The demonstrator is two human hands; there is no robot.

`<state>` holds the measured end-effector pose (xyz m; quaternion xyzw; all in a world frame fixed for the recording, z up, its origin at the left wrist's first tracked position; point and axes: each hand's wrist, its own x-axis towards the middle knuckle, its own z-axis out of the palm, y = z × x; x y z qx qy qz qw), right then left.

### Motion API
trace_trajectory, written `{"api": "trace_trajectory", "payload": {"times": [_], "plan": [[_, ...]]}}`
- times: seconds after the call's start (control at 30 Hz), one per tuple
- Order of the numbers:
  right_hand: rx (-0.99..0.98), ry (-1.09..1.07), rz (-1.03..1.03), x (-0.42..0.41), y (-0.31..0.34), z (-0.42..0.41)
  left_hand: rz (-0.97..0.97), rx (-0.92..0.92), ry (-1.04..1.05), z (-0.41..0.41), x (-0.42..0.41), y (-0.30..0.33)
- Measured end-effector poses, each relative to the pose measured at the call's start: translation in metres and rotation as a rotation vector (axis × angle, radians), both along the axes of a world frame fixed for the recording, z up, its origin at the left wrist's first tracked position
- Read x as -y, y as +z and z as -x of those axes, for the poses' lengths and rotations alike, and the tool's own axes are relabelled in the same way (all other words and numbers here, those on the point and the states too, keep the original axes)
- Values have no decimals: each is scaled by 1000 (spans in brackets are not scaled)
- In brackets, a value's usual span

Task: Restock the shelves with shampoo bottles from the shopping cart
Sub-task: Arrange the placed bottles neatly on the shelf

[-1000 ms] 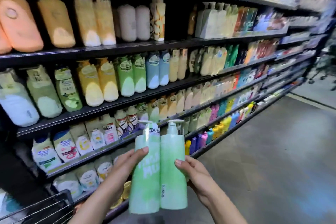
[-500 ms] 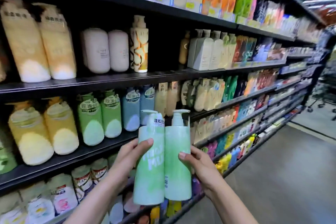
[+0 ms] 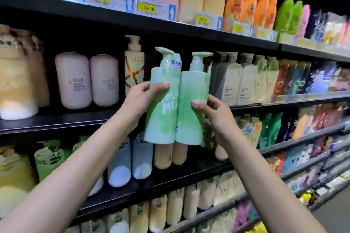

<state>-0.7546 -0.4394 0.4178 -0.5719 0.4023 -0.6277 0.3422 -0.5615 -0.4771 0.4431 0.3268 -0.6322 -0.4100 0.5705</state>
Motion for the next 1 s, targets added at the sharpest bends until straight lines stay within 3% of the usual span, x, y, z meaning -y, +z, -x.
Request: {"api": "trace_trajectory", "payload": {"times": [0.27, 0.47, 0.6, 0.73, 0.8, 0.9, 1.0], "plan": [[-38, 45, 122, 89, 27, 35, 107, 26, 218, 38, 69, 23], [-25, 71, 129, 138, 17, 28, 74, 87, 458, 45, 100, 10], [-78, 53, 106, 161, 15, 29, -62, 172, 597, 48, 112, 10], [-172, -33, 61, 181, 9, 25, -40, 107, 584, 59, 119, 4], [-135, 33, 33, 186, 6, 25, 40, 81, 546, 63, 119, -4], [27, 265, -53, 193, 4, 29, 55, 193, 513, 65, 120, -16], [51, 338, -58, 197, 1, 29, 52, 269, 632, 62, 123, -20]]}}
